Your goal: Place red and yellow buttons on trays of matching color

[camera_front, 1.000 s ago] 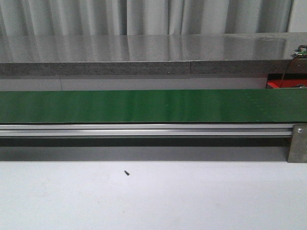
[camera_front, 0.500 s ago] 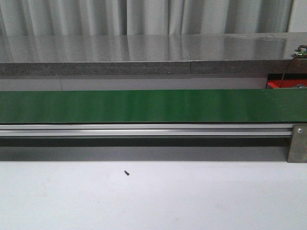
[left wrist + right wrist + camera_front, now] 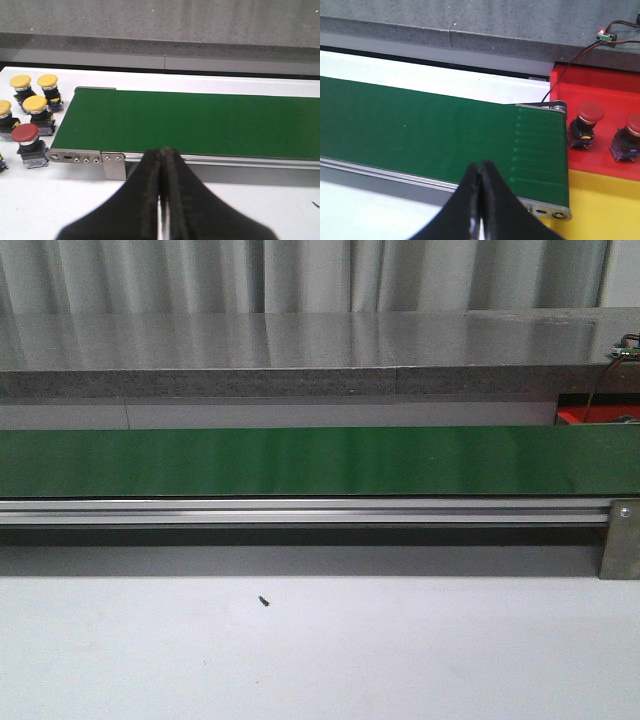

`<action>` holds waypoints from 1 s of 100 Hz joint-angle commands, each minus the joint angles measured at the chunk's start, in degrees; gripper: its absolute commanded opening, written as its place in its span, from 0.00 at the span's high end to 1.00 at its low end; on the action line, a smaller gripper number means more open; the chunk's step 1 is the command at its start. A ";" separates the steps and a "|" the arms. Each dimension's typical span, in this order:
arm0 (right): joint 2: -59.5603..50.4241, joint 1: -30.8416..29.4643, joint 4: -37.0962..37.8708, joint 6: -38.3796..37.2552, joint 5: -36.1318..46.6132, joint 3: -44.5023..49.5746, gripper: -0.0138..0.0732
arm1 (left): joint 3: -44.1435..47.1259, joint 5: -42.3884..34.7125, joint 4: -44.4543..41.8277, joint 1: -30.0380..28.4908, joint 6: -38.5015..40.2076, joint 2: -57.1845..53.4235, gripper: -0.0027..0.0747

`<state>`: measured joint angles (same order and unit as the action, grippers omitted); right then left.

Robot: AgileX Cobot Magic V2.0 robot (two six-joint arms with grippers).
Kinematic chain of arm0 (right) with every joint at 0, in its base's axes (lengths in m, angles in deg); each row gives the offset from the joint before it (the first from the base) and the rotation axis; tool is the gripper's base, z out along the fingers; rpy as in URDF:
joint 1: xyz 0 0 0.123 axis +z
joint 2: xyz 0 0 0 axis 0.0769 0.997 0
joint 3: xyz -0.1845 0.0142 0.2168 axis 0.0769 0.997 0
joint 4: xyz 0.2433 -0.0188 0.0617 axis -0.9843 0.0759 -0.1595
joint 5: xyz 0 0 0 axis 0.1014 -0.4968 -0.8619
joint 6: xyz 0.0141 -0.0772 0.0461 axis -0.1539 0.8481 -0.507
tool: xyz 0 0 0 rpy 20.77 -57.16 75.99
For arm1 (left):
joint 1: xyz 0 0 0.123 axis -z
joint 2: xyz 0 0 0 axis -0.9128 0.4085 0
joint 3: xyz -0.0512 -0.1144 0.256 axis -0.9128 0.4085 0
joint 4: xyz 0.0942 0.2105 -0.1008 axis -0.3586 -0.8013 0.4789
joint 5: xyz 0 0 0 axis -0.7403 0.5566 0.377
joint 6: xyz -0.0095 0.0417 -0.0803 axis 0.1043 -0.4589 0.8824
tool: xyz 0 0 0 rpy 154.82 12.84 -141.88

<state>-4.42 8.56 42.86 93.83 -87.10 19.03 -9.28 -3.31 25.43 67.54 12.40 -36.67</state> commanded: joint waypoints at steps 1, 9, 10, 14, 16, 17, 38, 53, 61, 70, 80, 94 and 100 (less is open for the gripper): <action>-0.43 0.08 -0.38 0.52 3.74 -1.43 0.92 | -3.44 -5.42 -4.93 0.09 5.74 4.44 0.99; -0.43 0.08 -0.38 0.52 3.74 -1.43 0.92 | -5.25 -5.57 -10.58 0.09 10.44 8.37 0.99; -0.43 0.08 -0.38 0.52 3.74 -1.43 0.92 | -5.43 -5.57 -10.94 0.09 10.61 8.75 0.99; -0.43 0.08 -0.38 0.52 3.74 -1.43 0.92 | -6.71 -5.57 -12.63 0.09 11.09 11.43 0.99; -0.43 0.08 -0.38 0.52 3.74 -1.43 0.92 | -7.28 -5.57 -12.98 0.09 11.50 12.58 0.99; -0.43 0.08 -0.38 0.52 3.74 -1.43 0.92 | -7.28 -5.57 -13.15 0.09 11.50 12.58 0.99; -0.43 0.08 -0.38 0.52 3.74 -1.43 0.92 | -11.74 -9.26 -13.06 -2.17 13.84 23.90 0.99; -0.43 0.08 -0.38 0.52 3.74 -1.43 0.92 | -14.52 -10.53 -12.00 -8.71 13.84 31.59 0.99; -0.43 0.08 -0.38 0.52 3.74 -1.43 0.92 | -16.02 -10.50 -11.46 -12.79 13.73 35.14 0.99; -0.43 0.08 -0.38 0.52 3.74 -1.43 0.92 | -17.68 -10.50 -7.21 -17.15 9.77 39.15 0.99; -0.43 0.08 -0.38 0.52 3.74 -1.43 0.92 | -19.59 -10.02 -0.63 -21.54 5.41 43.86 0.99; -0.43 0.08 -0.38 0.52 3.74 -1.43 0.92 | -22.67 -8.10 2.96 -26.93 4.49 51.12 0.99; -0.43 0.08 -0.38 0.52 3.74 -1.43 0.92 | -24.59 -6.15 3.21 -28.58 3.96 54.72 0.95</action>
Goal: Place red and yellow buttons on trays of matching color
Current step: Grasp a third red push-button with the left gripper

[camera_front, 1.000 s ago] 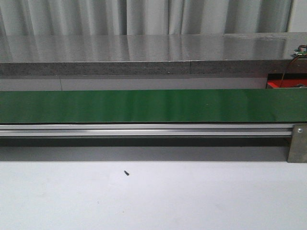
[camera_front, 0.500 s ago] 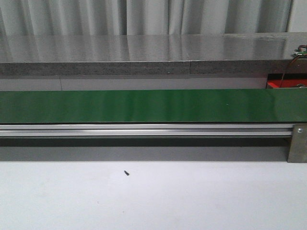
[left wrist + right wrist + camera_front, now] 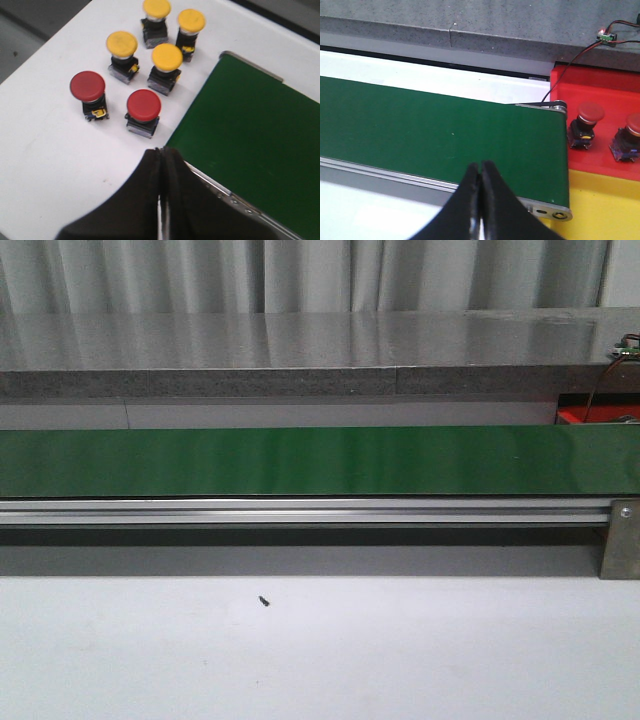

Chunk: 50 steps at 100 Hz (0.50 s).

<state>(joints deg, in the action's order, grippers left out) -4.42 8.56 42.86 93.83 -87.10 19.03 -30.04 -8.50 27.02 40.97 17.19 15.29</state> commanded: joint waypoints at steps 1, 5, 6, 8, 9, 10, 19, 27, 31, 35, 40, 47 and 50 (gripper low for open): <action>-0.43 0.08 -0.38 0.52 3.74 -1.43 0.92 | -4.32 -0.53 1.62 -2.13 -0.83 3.59 0.94; -0.43 0.08 -0.38 0.52 3.74 -1.43 0.92 | -5.44 0.45 1.62 -2.61 -0.83 5.65 0.88; -0.43 0.08 -0.38 0.52 3.74 -1.43 0.92 | -5.87 0.67 1.62 -2.74 -0.83 6.06 0.84; -0.43 0.08 -0.38 0.52 3.74 -1.43 0.92 | -6.30 1.13 1.62 -2.75 -1.00 7.26 0.79; -0.43 0.08 -0.38 0.52 3.74 -1.43 0.92 | -6.69 1.28 1.62 -2.84 -1.07 8.05 0.77; -0.43 0.08 -0.38 0.52 3.74 -1.43 0.92 | -6.89 1.53 1.62 -2.84 -1.03 8.44 0.73; -0.43 0.08 -0.38 0.52 3.74 -1.43 0.92 | -9.50 2.57 1.62 -2.84 -1.11 12.93 0.42; -0.43 0.08 -0.38 0.52 3.74 -1.43 0.92 | -11.74 2.83 1.62 -2.84 -1.11 15.96 0.16; -0.43 0.08 -0.38 0.52 3.74 -1.43 0.92 | -12.72 3.39 1.62 -2.84 -1.11 17.50 0.10; -0.43 0.08 -0.38 0.52 3.74 -1.43 0.92 | -14.02 4.23 1.83 -2.84 -1.11 19.10 0.09; -0.43 0.08 -0.38 0.52 3.74 -1.43 0.92 | -15.71 5.72 1.83 -2.84 -1.11 21.17 0.10; -0.43 0.08 -0.38 0.52 3.74 -1.43 0.92 | -18.30 8.09 2.33 -2.84 -1.11 24.30 0.13; -0.43 0.08 -0.38 0.52 3.74 -1.43 0.92 | -19.37 9.01 2.72 -2.84 -1.11 25.51 0.15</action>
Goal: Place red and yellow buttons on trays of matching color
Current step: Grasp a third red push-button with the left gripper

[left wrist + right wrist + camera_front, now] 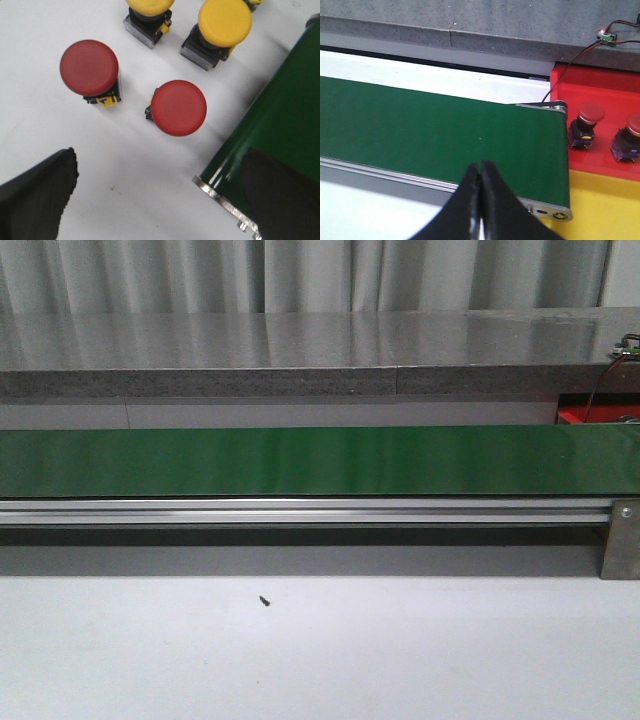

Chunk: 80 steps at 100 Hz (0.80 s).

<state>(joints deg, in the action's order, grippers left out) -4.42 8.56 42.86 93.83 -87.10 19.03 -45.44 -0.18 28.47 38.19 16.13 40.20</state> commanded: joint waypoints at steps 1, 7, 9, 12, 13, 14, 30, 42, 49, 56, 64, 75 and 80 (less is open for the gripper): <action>-0.43 0.08 -0.38 0.52 3.74 -1.43 0.92 | -4.45 0.89 1.40 -0.06 -0.04 1.18 0.15; -0.43 0.08 -0.38 0.52 3.74 -1.43 0.92 | -6.25 2.14 2.56 -0.06 -0.04 3.27 0.17; -0.43 0.08 -0.38 0.52 3.74 -1.43 0.92 | -6.80 2.28 2.97 -0.06 -0.04 3.94 0.17; -0.43 0.08 -0.38 0.52 3.74 -1.43 0.92 | -7.72 2.28 3.39 -0.06 -0.04 4.74 0.18; -0.43 0.08 -0.38 0.52 3.74 -1.43 0.92 | -7.90 2.38 3.61 -0.06 0.16 5.11 0.18; -0.43 0.08 -0.38 0.52 3.74 -1.43 0.92 | -8.07 2.38 3.69 -0.06 0.31 5.28 0.18; -0.43 0.08 -0.38 0.52 3.74 -1.43 0.92 | -11.40 1.86 7.73 -0.19 0.98 8.74 0.18; -0.43 0.08 -0.38 0.52 3.74 -1.43 0.92 | -13.09 1.30 10.82 -0.32 1.20 10.76 0.18; -0.43 0.08 -0.38 0.52 3.74 -1.43 0.92 | -13.84 1.41 10.69 -0.32 2.46 11.73 0.18; -0.43 0.08 -0.38 0.52 3.74 -1.43 0.92 | -14.01 1.15 10.68 -0.55 2.83 12.17 0.18; -0.43 0.08 -0.38 0.52 3.74 -1.43 0.92 | -14.01 0.58 9.61 -0.67 3.10 12.16 0.22; -0.43 0.08 -0.38 0.52 3.74 -1.43 0.92 | -14.01 0.14 8.69 -1.14 3.55 12.16 0.31; -0.43 0.08 -0.38 0.52 3.74 -1.43 0.92 | -14.01 0.28 8.80 -1.27 3.65 12.29 0.36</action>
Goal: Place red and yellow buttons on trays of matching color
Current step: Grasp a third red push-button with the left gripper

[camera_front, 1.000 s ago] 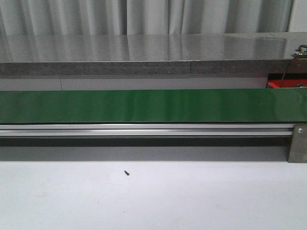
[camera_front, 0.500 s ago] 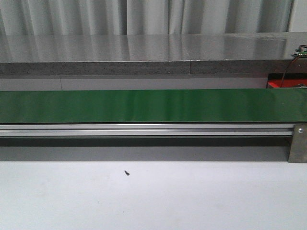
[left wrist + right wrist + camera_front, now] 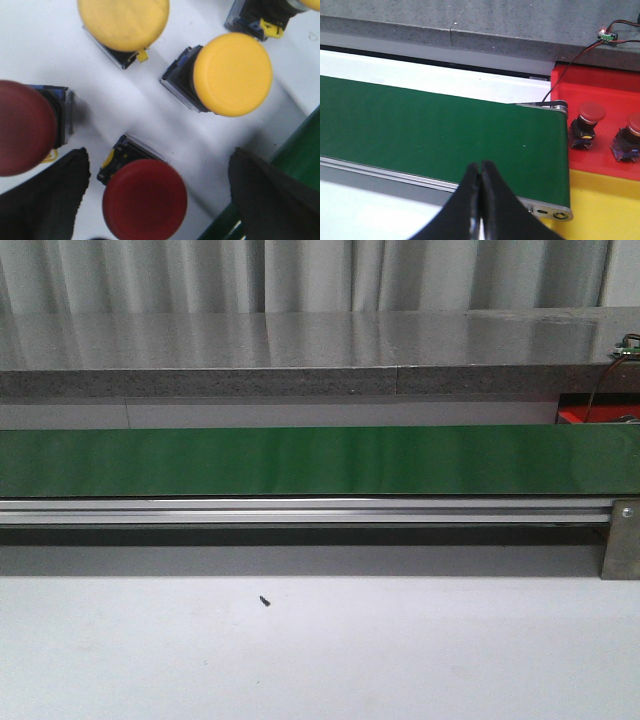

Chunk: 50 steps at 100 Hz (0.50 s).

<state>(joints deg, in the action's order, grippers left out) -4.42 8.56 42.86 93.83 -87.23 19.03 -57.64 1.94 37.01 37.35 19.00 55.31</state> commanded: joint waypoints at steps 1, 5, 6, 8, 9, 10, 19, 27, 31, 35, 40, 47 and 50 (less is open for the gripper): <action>-0.43 0.08 -0.38 0.52 3.87 -1.43 0.92 | -1.82 -1.73 0.26 -0.56 0.77 -2.81 0.37; -0.43 0.08 -0.38 0.52 3.87 -1.43 0.92 | -1.82 -1.59 0.26 -0.56 0.77 -2.58 0.43; -0.43 0.08 -0.38 0.52 3.87 -1.43 0.92 | -1.82 -1.59 0.26 -0.56 0.77 -2.43 0.44; -0.43 0.08 -0.38 0.52 3.87 -1.43 0.92 | -1.82 -1.46 0.26 -0.56 0.77 -2.43 0.46; -0.43 0.08 -0.38 0.52 3.87 -1.43 0.92 | -1.82 -1.46 0.26 -0.56 0.77 -2.43 0.48; -0.43 0.08 -0.38 0.52 3.87 -1.43 0.92 | -1.82 -1.30 0.26 -0.56 0.77 -2.30 0.49; -0.43 0.08 -0.38 0.52 3.87 -1.43 0.92 | -1.82 -0.90 0.26 -0.56 0.77 -2.09 0.61; -0.43 0.08 -0.38 0.52 3.87 -1.43 0.92 | -1.82 -0.92 0.26 -0.56 0.77 -2.09 0.69; -0.43 0.08 -0.38 0.52 3.87 -1.43 0.92 | -1.92 -0.92 0.26 -0.56 0.77 -2.09 0.71; -0.43 0.08 -0.38 0.52 3.87 -1.43 0.92 | -1.92 -0.92 0.26 -0.56 0.77 -2.09 0.73; -0.43 0.08 -0.38 0.52 3.87 -1.43 0.92 | -1.92 -0.60 0.26 -0.56 0.77 -2.09 0.73; -0.43 0.08 -0.38 0.52 3.87 -1.43 0.92 | -1.92 -0.27 0.26 -0.56 0.67 -2.70 0.73; -0.43 0.08 -0.38 0.52 3.87 -1.43 0.92 | -1.92 0.01 0.26 -0.56 0.57 -3.20 0.73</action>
<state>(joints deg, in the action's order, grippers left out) -4.42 8.56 42.86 93.83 -87.23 19.03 -57.83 2.33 36.91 36.91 19.14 55.58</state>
